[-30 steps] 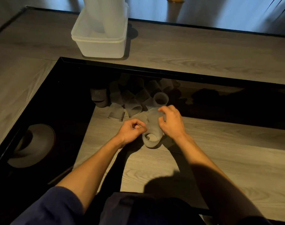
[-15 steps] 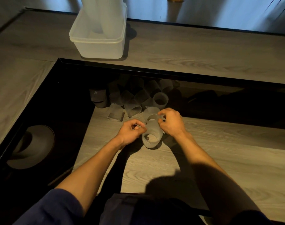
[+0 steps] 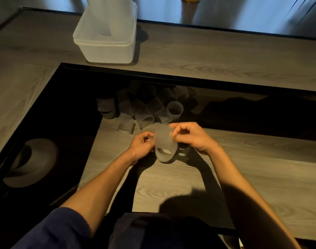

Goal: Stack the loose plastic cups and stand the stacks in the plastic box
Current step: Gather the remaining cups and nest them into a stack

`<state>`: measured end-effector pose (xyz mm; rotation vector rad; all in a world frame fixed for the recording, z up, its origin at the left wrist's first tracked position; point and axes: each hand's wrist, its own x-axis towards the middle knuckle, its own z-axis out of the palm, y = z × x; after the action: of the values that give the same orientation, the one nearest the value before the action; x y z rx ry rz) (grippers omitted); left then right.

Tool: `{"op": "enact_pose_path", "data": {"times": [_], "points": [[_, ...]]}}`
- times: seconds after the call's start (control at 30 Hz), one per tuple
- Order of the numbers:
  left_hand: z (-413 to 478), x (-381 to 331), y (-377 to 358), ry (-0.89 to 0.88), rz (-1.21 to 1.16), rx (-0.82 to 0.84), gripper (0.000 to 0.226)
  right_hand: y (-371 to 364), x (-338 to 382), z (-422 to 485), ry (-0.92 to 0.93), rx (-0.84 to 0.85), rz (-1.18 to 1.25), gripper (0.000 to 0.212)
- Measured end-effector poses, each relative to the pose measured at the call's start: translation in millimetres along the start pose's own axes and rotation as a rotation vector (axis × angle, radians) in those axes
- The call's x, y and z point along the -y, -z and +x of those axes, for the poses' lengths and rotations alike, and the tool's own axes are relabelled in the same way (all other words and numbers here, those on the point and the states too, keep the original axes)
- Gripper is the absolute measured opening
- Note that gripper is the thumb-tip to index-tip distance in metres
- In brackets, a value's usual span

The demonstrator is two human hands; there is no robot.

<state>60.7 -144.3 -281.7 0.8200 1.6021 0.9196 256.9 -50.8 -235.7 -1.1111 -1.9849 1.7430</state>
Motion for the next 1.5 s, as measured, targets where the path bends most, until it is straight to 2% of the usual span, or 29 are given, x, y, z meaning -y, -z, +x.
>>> {"op": "enact_pose_path", "data": {"times": [0.13,0.27,0.43,0.53,0.7,0.77,0.83,0.87,0.9,0.93,1.03,1.07,1.17,1.2,1.4,1.5], "points": [[0,0,2,-0.012,-0.011,0.006,0.002,-1,6,-4,0.065,0.025,-0.16,0.015],[3,3,1,-0.008,-0.011,-0.003,0.006,1,10,-3,0.042,-0.027,-0.202,0.037],[1,-4,-4,0.043,-0.033,-0.038,0.018,0,8,-1,0.021,0.069,-0.37,0.072],[1,-6,-4,0.088,-0.041,-0.047,0.029,-6,8,0,0.012,0.106,-0.484,0.081],[-1,-4,-5,0.102,-0.04,-0.013,0.034,-14,-8,5,-0.002,0.178,-0.765,0.092],[0,-3,-4,0.082,-0.056,-0.008,0.033,-12,-9,8,-0.029,0.15,-0.513,0.081],[0,-3,-4,0.064,-0.039,-0.023,0.033,-11,-15,15,-0.039,-0.091,-0.192,0.051],[0,-2,-4,0.057,-0.026,-0.031,0.032,-10,-19,21,-0.062,-0.237,-0.16,0.038],[0,-1,-4,0.049,-0.019,-0.034,0.032,-9,-24,27,-0.112,-0.316,-0.199,0.032],[-1,-1,-4,0.042,-0.018,-0.031,0.032,-8,-29,31,-0.174,-0.309,-0.24,0.035],[-1,-1,-3,0.036,-0.014,-0.02,0.029,-14,-39,31,-0.358,-0.044,-0.215,0.06],[-1,-1,-2,0.035,-0.004,-0.016,0.029,-16,-44,30,-0.393,-0.008,-0.223,0.058],[0,-1,0,0.035,0.0,-0.01,0.03,-20,-58,33,-0.357,-0.073,-0.332,0.024],[0,0,1,0.038,-0.004,-0.008,0.03,-21,-58,32,-0.338,-0.106,-0.331,0.019],[0,2,0,0.053,-0.017,-0.013,0.031,1,-36,18,-0.188,-0.407,-0.154,0.01],[0,2,0,0.061,-0.011,-0.014,0.034,9,-17,4,-0.085,-0.362,0.078,0.006]]}}
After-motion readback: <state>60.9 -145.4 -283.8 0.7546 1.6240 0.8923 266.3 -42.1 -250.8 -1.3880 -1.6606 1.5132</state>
